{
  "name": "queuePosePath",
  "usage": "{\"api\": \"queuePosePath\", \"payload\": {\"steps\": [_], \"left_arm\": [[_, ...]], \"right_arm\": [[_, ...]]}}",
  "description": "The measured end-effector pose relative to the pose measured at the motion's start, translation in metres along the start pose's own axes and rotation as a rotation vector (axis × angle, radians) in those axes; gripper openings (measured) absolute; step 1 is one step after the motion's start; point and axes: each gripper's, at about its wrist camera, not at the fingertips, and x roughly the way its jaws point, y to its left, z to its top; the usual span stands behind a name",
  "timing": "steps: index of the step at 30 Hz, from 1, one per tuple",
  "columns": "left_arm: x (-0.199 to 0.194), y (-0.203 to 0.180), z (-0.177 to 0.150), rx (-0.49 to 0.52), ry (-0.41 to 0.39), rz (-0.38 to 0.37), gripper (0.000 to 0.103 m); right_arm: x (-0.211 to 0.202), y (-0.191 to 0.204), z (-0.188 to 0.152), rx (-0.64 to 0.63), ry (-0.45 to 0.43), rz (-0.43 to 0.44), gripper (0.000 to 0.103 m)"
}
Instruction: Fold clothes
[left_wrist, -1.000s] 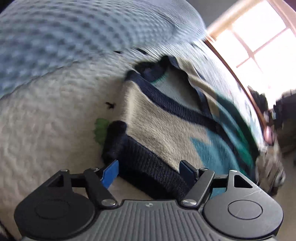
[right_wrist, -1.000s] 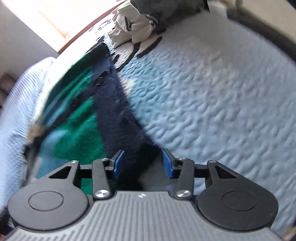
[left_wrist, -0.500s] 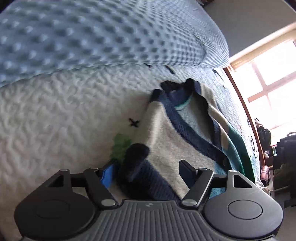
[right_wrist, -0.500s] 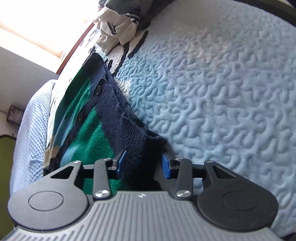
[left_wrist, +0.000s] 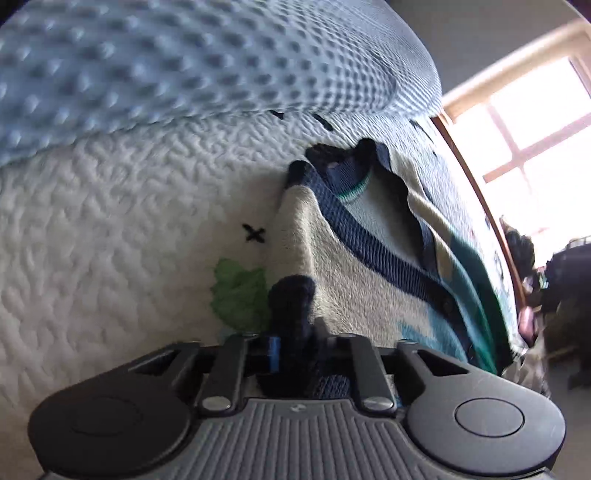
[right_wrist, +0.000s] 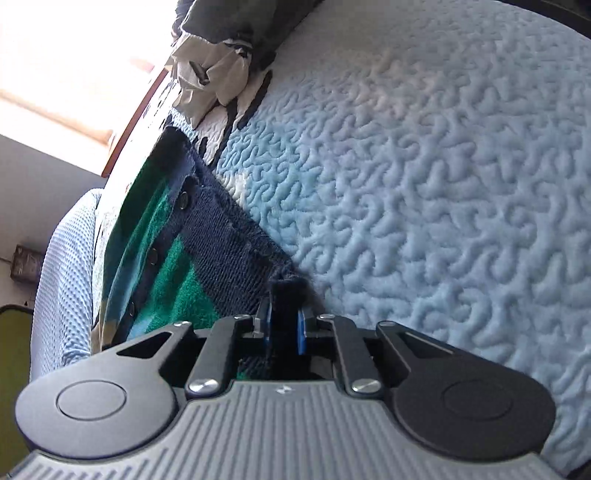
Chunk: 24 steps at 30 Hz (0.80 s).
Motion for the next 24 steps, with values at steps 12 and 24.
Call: {"api": "queuePosePath", "payload": {"steps": [12,24], "left_arm": [[-0.037,0.0,0.012,0.085,0.014,-0.003,0.006],[-0.063,0.038,0.007,0.031,0.166,0.075,0.006]], "right_arm": [[-0.048,-0.002,-0.003,-0.078,-0.043,0.015,0.009],[-0.098,-0.05,-0.049,-0.003,0.105,-0.134,0.008]]}}
